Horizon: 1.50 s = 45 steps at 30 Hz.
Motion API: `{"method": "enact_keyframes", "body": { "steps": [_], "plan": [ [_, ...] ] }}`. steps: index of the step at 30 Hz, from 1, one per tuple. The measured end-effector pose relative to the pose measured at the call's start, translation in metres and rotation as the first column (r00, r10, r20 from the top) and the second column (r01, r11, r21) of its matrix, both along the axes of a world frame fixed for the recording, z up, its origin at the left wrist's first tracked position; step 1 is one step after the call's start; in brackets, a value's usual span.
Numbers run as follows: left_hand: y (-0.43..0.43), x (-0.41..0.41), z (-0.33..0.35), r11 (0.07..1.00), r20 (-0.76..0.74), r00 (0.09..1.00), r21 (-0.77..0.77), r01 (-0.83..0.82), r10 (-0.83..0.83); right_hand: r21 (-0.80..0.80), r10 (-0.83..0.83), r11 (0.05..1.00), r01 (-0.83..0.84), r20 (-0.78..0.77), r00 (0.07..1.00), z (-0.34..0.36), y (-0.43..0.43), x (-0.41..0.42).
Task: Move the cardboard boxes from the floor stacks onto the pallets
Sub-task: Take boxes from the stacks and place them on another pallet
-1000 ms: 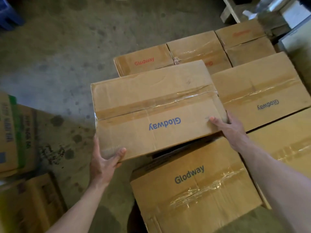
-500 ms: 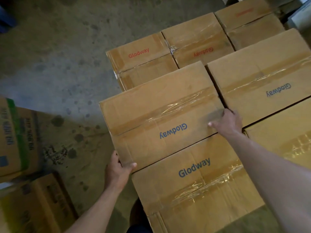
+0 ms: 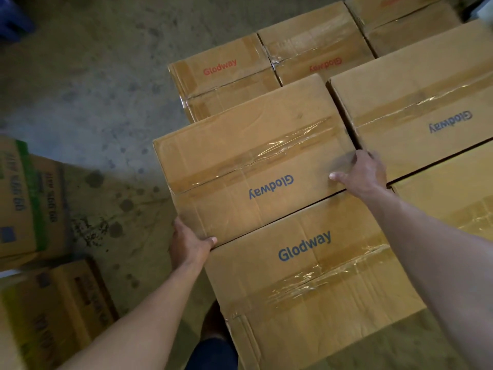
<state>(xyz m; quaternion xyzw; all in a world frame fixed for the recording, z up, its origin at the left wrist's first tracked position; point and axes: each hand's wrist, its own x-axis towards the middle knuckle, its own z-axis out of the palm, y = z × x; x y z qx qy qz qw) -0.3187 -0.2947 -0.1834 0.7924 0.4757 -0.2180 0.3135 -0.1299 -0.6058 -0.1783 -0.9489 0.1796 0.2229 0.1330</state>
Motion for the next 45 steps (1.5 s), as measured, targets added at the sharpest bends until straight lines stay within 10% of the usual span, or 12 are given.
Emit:
{"method": "enact_keyframes", "body": {
  "steps": [16, 28, 45],
  "plan": [
    [0.019, -0.079, 0.229, 0.916, 0.47, 0.816, 0.362, 0.171, -0.337, 0.283, 0.348, 0.874, -0.394, 0.203, 0.915, 0.202, 0.102, -0.121],
    [0.136, -0.246, 0.443, 0.811, 0.634, 0.741, 0.542, -0.221, -0.222, 0.285, 0.518, 0.638, -0.715, 0.529, 0.672, 0.43, 0.276, -0.243],
    [0.376, -0.38, 0.469, 0.719, 0.711, 0.701, 0.458, -0.523, 0.057, 0.326, 0.663, 0.35, -0.878, 0.575, 0.478, 0.463, 0.578, -0.355]
  ]
}}
